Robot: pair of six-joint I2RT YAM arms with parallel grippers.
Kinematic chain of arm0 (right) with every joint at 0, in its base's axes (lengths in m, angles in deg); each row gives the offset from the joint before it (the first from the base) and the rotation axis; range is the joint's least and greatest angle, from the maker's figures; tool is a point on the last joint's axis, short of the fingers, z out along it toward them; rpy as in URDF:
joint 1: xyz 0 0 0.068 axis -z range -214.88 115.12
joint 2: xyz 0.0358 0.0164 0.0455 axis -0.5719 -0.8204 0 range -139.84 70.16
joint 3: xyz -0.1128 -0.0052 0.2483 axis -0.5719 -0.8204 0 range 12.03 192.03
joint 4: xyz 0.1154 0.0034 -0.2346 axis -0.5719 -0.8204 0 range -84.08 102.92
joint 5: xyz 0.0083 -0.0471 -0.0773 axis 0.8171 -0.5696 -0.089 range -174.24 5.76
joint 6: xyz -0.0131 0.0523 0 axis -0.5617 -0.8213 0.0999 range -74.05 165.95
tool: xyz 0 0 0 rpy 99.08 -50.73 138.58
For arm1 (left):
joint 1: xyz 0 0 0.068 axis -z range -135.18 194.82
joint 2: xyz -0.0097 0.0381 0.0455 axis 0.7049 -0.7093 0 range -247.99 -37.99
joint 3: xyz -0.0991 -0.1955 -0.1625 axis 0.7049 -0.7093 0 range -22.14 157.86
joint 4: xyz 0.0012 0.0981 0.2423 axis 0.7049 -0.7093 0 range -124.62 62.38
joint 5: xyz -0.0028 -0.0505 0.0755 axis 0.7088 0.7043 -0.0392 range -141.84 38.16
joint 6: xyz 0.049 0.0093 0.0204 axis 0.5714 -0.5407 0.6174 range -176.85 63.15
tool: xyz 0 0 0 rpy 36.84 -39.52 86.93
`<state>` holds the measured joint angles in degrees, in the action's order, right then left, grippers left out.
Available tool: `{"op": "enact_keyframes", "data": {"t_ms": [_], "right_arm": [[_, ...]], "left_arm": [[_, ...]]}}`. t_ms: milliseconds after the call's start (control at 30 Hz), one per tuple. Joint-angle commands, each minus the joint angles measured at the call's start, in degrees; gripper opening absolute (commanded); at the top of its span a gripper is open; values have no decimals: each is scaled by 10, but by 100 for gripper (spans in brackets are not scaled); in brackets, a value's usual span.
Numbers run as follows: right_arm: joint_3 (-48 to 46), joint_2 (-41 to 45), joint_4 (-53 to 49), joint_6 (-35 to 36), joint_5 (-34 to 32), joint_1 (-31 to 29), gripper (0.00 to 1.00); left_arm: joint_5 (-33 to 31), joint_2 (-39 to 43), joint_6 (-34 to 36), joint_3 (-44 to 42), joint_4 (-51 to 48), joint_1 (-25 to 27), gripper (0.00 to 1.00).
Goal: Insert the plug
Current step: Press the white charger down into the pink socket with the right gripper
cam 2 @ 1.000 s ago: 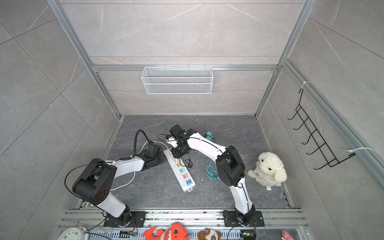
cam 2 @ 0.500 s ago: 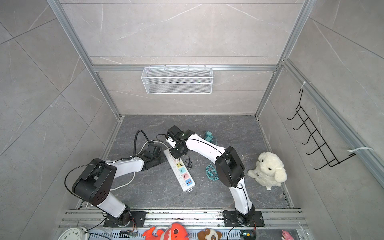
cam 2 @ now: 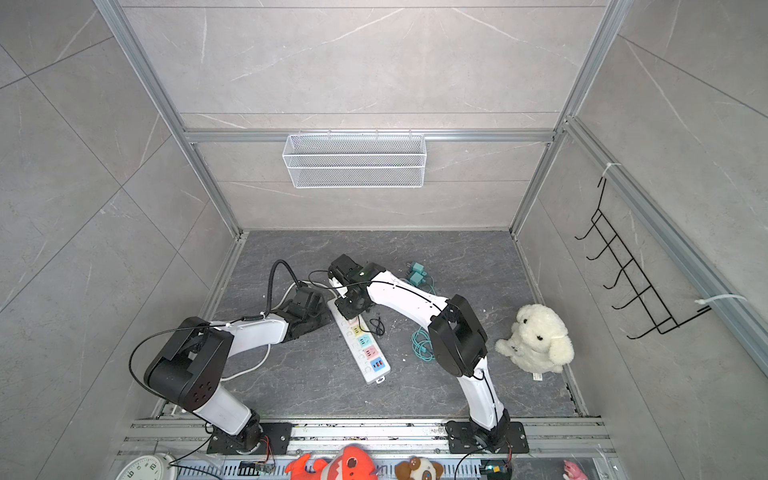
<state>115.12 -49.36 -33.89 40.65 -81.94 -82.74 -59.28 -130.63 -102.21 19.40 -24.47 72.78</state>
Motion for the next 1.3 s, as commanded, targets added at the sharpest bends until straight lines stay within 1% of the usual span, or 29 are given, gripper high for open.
{"op": "enact_keyframes", "data": {"t_ms": [0, 300, 567, 700, 867, 1267], "right_arm": [[-9, 4, -11, -14, -5, -5, 0], [-23, 10, -15, -23, -38, -4, 0], [-21, 15, -23, -25, -48, -4, 0], [-11, 7, -33, -29, -48, -5, 0], [-17, 19, -40, -30, -50, -5, 0], [-17, 9, -27, -46, -27, -13, 0]], "left_arm": [[21, 0, 8, -17, -16, 1, 48], [19, 5, 7, -23, -16, 1, 47], [19, 4, 7, -23, -14, 1, 47], [18, 4, 6, -27, -11, 2, 47], [17, 8, 5, -30, -7, 1, 47], [19, 10, 7, -32, -3, 1, 47]]}}
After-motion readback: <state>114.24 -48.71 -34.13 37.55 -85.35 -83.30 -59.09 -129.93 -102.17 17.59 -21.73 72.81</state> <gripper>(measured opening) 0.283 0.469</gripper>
